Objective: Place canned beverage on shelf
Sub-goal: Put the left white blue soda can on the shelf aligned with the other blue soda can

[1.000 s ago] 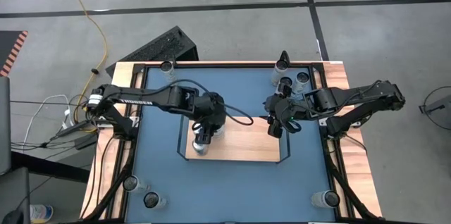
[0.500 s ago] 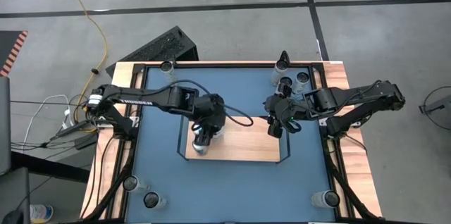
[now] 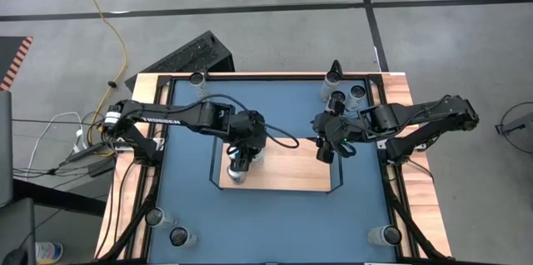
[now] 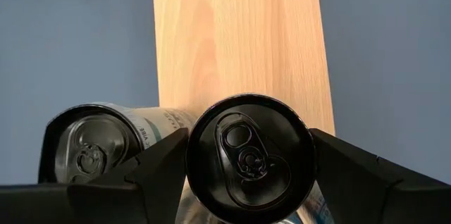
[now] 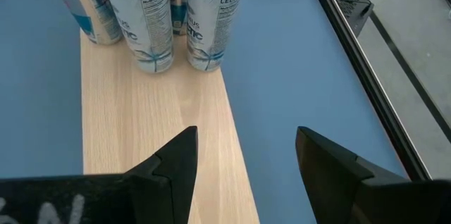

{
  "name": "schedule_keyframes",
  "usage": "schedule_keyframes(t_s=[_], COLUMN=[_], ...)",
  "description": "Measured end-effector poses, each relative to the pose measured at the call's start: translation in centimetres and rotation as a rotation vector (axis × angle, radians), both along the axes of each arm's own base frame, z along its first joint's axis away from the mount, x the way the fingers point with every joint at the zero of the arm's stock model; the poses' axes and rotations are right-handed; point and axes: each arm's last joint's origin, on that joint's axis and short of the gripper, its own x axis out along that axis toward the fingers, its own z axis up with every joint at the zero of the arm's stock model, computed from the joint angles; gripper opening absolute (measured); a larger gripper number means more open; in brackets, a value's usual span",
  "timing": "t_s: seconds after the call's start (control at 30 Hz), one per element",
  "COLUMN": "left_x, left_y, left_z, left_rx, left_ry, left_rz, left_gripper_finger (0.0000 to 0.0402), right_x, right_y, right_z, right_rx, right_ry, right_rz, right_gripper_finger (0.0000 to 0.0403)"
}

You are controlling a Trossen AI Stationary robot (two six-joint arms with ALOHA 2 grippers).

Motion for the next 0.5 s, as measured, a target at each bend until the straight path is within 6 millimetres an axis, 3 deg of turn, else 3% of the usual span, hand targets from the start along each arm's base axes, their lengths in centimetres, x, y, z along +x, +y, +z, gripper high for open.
schedule_keyframes(t_s=[0.5], left_x=[-0.03], left_y=[0.0], left_z=[0.14], left_rx=[0.003], left_ry=[-0.005], left_rz=[-0.015], left_gripper_finger=[0.0286], right_x=[0.0], right_y=[0.0], right_z=[-0.01], right_rx=[0.0], right_ry=[0.001], right_rz=[0.001], right_gripper_finger=[0.0219])
